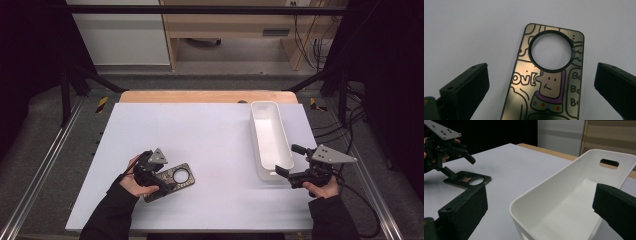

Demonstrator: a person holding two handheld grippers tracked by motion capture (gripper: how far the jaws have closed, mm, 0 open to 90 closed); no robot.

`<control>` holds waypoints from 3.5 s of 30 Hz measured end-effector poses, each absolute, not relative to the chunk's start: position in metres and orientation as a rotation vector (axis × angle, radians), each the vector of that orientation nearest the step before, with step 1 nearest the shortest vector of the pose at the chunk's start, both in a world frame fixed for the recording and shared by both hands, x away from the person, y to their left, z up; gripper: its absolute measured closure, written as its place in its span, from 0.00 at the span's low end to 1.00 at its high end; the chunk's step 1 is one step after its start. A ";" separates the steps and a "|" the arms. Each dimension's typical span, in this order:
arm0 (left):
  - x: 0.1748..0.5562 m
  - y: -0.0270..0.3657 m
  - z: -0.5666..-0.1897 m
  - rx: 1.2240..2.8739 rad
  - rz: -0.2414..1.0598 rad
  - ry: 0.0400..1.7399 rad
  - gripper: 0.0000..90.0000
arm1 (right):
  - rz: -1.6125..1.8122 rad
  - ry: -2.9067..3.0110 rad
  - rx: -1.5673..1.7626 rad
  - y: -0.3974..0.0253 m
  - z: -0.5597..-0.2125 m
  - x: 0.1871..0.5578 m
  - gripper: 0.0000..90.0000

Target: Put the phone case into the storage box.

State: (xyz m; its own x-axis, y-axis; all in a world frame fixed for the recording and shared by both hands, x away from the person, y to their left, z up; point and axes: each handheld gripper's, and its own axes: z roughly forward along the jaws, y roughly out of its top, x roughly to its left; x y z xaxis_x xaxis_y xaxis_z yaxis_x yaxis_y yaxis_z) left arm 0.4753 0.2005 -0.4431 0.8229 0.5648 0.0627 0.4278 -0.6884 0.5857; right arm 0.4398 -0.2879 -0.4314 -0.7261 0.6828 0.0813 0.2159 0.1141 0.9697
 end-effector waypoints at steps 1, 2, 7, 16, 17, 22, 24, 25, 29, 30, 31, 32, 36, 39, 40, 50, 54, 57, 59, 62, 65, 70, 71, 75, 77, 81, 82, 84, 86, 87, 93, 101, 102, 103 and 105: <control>0.476 0.200 -0.445 2.445 0.319 0.731 0.00 | 1.645 2.013 0.875 -0.288 -0.431 0.440 0.00; 0.476 0.200 -0.446 2.449 0.316 0.734 0.00 | 1.645 2.013 0.875 -0.288 -0.431 0.440 0.00; 0.478 0.200 -0.450 2.464 0.301 0.735 0.00 | 1.645 2.015 0.875 -0.288 -0.431 0.440 0.00; 0.481 0.198 -0.460 2.508 0.275 0.744 0.00 | 1.644 2.016 0.876 -0.287 -0.432 0.440 0.00; 0.481 0.198 -0.460 2.511 0.275 0.744 0.00 | 1.645 2.017 0.874 -0.287 -0.432 0.440 0.00; 0.482 0.197 -0.462 2.529 0.264 0.738 0.00 | 1.643 2.017 0.877 -0.288 -0.431 0.440 0.00; 0.482 0.196 -0.463 2.534 0.259 0.739 0.00 | 1.645 2.017 0.876 -0.287 -0.431 0.440 0.00; 0.482 0.196 -0.463 2.538 0.259 0.738 0.00 | 1.645 2.017 0.875 -0.287 -0.431 0.440 0.00; 0.482 0.195 -0.464 2.554 0.251 0.727 0.00 | 1.646 2.017 0.876 -0.288 -0.431 0.440 0.00; 0.482 0.195 -0.465 2.558 0.249 0.725 0.00 | 1.646 2.017 0.875 -0.288 -0.431 0.440 0.00; 0.482 0.195 -0.465 2.561 0.245 0.723 0.01 | 1.645 2.016 0.876 -0.288 -0.431 0.440 0.00; 0.482 0.195 -0.466 2.564 0.244 0.723 0.01 | 1.645 2.016 0.876 -0.288 -0.431 0.440 0.00; 0.482 0.194 -0.467 2.580 0.233 0.709 0.03 | 1.645 2.017 0.876 -0.288 -0.431 0.440 0.00; 0.482 0.193 -0.467 2.588 0.233 0.690 0.04 | 1.647 2.016 0.876 -0.288 -0.431 0.440 0.00; 0.482 0.192 -0.468 2.590 0.235 0.684 0.06 | 1.646 2.015 0.875 -0.288 -0.431 0.440 0.00; 0.484 0.193 -0.468 2.605 0.220 0.663 0.09 | 1.647 2.016 0.878 -0.288 -0.431 0.440 0.00; 0.484 0.193 -0.467 2.614 0.215 0.658 0.09 | 1.647 2.018 0.876 -0.288 -0.431 0.440 0.00; 0.486 0.192 -0.467 2.624 0.205 0.657 0.09 | 1.646 2.017 0.879 -0.288 -0.431 0.440 0.00; 0.486 0.192 -0.466 2.634 0.200 0.650 0.09 | 1.646 2.017 0.879 -0.288 -0.431 0.440 0.00; 0.487 0.191 -0.466 2.646 0.195 0.643 0.10 | 1.646 2.018 0.879 -0.288 -0.432 0.440 0.00; 0.488 0.191 -0.465 2.656 0.188 0.631 0.10 | 1.646 2.019 0.879 -0.288 -0.432 0.440 0.00; 0.490 0.190 -0.464 2.678 0.181 0.620 0.11 | 1.647 2.017 0.878 -0.288 -0.431 0.440 0.00; 0.490 0.190 -0.464 2.680 0.181 0.618 0.11 | 1.647 2.017 0.879 -0.288 -0.431 0.440 0.00; 0.489 0.190 -0.463 2.678 0.186 0.616 0.13 | 1.647 2.019 0.878 -0.288 -0.432 0.440 0.00; 0.489 0.190 -0.464 2.676 0.186 0.618 0.13 | 1.647 2.019 0.878 -0.288 -0.432 0.440 0.00; 0.489 0.190 -0.463 2.672 0.188 0.629 0.13 | 1.650 2.018 0.877 -0.288 -0.431 0.440 0.00; 0.489 0.190 -0.463 2.671 0.188 0.631 0.13 | 1.650 2.019 0.878 -0.288 -0.431 0.440 0.00; 0.489 0.190 -0.463 2.665 0.194 0.636 0.13 | 1.651 2.019 0.877 -0.288 -0.431 0.440 0.00; 0.489 0.191 -0.462 2.654 0.188 0.640 0.13 | 1.651 2.018 0.876 -0.288 -0.431 0.440 0.00; 0.489 0.191 -0.461 2.650 0.190 0.642 0.13 | 1.651 2.019 0.875 -0.288 -0.431 0.440 0.00; 0.487 0.193 -0.456 2.628 0.197 0.645 0.13 | 1.654 2.016 0.875 -0.288 -0.431 0.440 0.00; 0.484 0.193 -0.447 2.580 0.184 0.636 0.13 | 1.653 2.018 0.869 -0.289 -0.431 0.440 0.00; 0.484 0.193 -0.446 2.576 0.187 0.635 0.13 | 1.654 2.019 0.868 -0.288 -0.431 0.440 0.00; 0.484 0.193 -0.446 2.573 0.183 0.634 0.13 | 1.654 2.020 0.866 -0.288 -0.431 0.440 0.00; 0.483 0.193 -0.444 2.565 0.184 0.633 0.13 | 1.653 2.020 0.866 -0.289 -0.431 0.440 0.00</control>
State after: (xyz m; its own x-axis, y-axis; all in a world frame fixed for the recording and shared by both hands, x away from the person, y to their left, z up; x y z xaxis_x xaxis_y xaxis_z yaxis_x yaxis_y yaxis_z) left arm 0.4828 0.1928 -0.4444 0.8833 0.4686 0.0132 0.4028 -0.7732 0.4898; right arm 0.4400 -0.2886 -0.4310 -0.7336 0.6744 0.0842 0.2160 0.1139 0.9697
